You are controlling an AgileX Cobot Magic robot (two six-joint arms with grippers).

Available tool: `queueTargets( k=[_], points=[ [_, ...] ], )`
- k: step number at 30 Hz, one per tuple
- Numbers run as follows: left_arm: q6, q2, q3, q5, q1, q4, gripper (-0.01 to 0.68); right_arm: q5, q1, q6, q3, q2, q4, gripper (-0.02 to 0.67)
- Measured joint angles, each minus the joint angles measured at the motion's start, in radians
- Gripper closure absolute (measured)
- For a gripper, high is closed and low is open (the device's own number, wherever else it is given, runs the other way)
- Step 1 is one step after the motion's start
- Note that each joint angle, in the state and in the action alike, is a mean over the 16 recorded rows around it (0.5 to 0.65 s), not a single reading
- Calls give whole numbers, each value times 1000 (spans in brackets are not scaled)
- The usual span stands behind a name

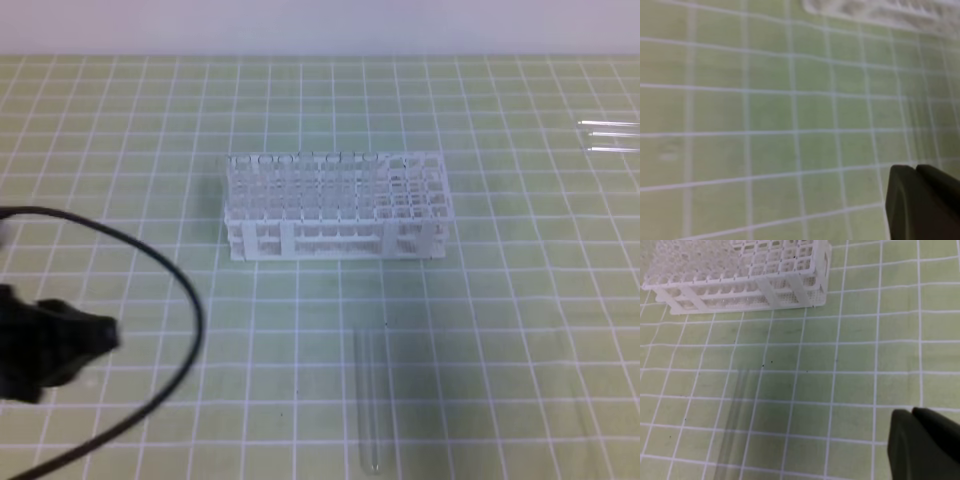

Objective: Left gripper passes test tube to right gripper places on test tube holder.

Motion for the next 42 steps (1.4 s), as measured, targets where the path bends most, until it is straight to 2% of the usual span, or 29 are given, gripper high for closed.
queueTargets(
  k=[12, 20, 28, 31, 35, 42],
  points=[
    [-115, 417, -159, -82, -381, -32, 675, 20, 0, 1, -1, 23, -45, 665],
    [-213, 674, -346, -11, -534, 13, 675, 36, 0, 1, -1, 23, -62, 665],
    [-328, 823, -525, 98, -616, 123, 673, 46, 0, 1, -1, 23, -69, 665],
    [-358, 856, -579, 131, -631, 161, 644, 48, 1, 1, -1, 24, -70, 665],
    [-382, 889, -644, 173, -641, 193, 565, 51, 3, 1, -1, 24, -72, 665],
    [-362, 934, -713, 194, -641, 197, 388, 52, 7, 1, -1, 24, -74, 665]
  ],
)
